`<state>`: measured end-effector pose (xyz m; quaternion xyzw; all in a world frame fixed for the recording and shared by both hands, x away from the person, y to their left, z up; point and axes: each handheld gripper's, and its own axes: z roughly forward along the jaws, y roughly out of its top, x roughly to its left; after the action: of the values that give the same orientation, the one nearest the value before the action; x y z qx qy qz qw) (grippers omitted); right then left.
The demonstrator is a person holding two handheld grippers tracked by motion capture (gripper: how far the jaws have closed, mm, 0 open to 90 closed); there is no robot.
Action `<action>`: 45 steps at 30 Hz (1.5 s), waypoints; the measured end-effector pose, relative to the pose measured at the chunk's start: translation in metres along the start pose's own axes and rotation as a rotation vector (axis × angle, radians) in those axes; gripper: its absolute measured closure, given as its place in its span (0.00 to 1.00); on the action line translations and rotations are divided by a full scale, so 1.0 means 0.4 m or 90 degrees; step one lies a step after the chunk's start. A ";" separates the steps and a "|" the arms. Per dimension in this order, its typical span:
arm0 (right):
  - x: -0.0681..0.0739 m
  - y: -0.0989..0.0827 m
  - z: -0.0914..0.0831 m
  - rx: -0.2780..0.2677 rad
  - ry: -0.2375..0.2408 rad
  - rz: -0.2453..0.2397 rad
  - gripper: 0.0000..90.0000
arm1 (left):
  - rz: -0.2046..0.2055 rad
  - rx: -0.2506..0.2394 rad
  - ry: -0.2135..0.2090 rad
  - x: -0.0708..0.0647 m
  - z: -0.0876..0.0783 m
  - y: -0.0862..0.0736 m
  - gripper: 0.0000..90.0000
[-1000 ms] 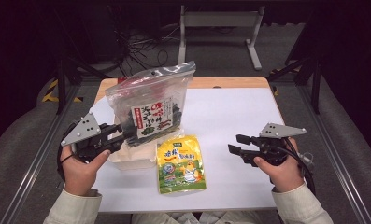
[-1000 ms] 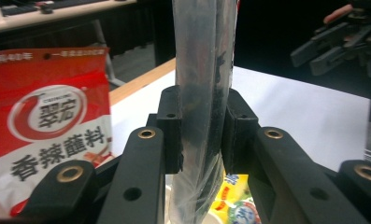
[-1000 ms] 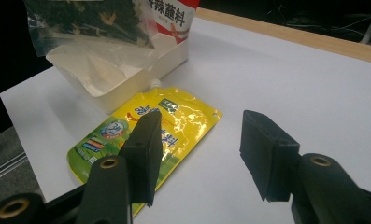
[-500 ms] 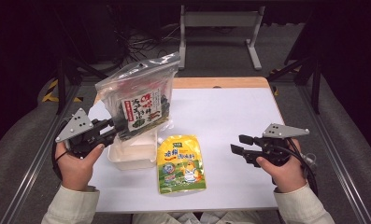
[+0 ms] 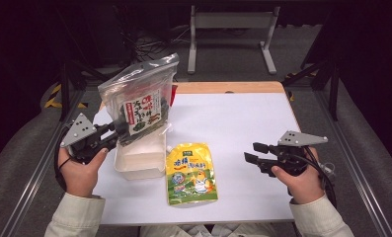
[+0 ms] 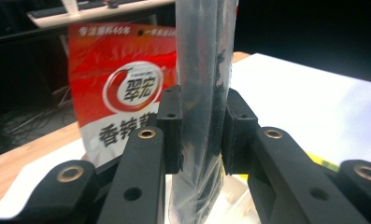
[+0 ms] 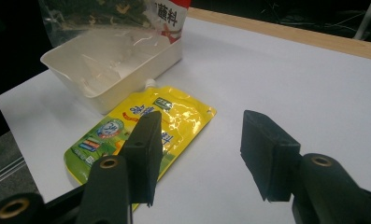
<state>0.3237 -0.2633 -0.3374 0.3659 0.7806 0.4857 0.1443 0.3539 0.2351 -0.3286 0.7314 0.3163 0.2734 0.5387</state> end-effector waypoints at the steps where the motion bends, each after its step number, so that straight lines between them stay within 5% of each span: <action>1: 0.000 0.000 0.000 0.000 0.000 0.000 0.54 | 0.001 0.003 0.003 0.002 0.001 -0.002 0.81; 32: 0.000 -0.003 0.006 0.003 0.003 0.001 0.53 | -0.032 0.034 0.031 0.053 0.052 -0.077 0.81; 45: 0.002 -0.004 0.009 0.005 0.006 -0.001 0.52 | -0.040 0.038 0.014 0.063 0.081 -0.111 0.81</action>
<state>0.3247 -0.2608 -0.3404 0.3633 0.7834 0.4846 0.1396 0.3869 0.2441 -0.3787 0.7335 0.3532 0.2548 0.5218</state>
